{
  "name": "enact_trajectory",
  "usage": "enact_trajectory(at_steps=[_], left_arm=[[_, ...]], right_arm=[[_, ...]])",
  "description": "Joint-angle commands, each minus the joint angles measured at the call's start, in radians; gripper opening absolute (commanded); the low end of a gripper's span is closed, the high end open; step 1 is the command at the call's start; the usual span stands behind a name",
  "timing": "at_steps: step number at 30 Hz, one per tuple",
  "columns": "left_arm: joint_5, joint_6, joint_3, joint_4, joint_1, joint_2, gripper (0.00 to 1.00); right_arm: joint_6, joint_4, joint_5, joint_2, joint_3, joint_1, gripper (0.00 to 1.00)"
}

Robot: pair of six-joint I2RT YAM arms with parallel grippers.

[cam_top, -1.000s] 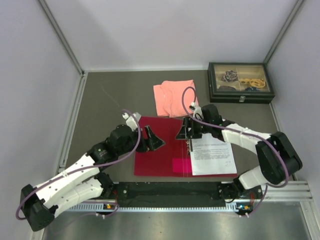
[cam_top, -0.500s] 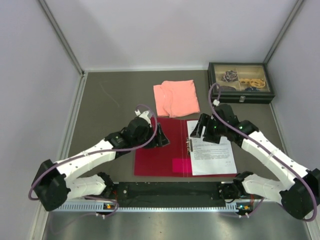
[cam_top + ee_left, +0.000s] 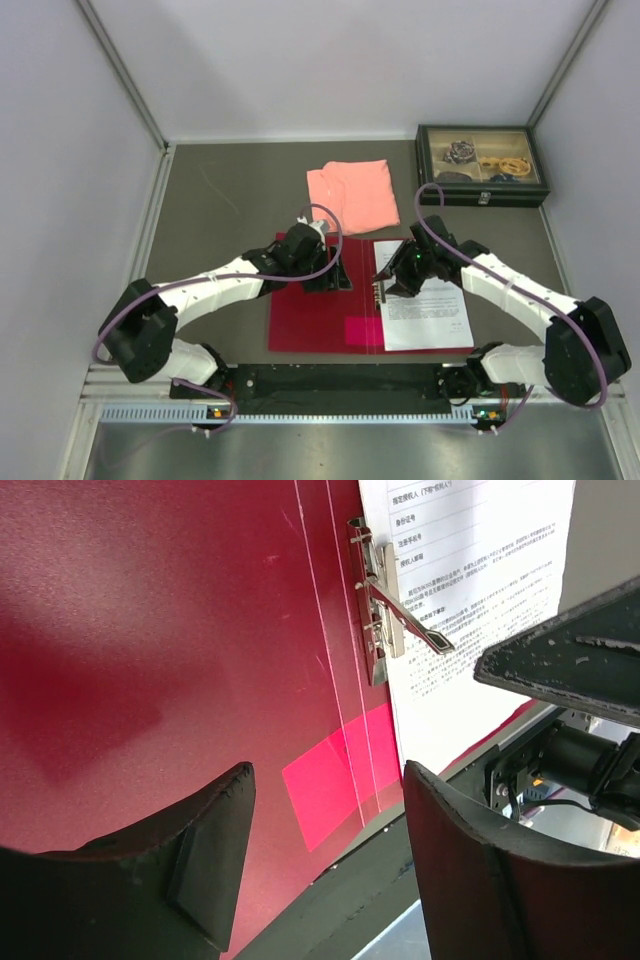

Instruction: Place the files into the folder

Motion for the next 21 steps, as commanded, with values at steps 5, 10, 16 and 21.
enact_trajectory(at_steps=[5,10,16,21], left_arm=[[0.015,0.007,0.022,0.071,0.002,-0.010,0.65],[0.011,0.007,0.032,0.068,0.002,-0.005,0.65],[0.003,0.012,0.046,0.070,0.000,0.008,0.65],[-0.004,0.014,0.078,0.062,0.002,0.036,0.65]], right_arm=[[0.130,0.145,-0.063,0.072,-0.003,-0.013,0.41],[0.139,0.142,-0.055,0.091,-0.005,-0.016,0.40],[0.135,0.143,-0.046,0.098,-0.023,-0.022,0.38],[0.133,0.152,-0.054,0.100,-0.034,-0.024,0.30]])
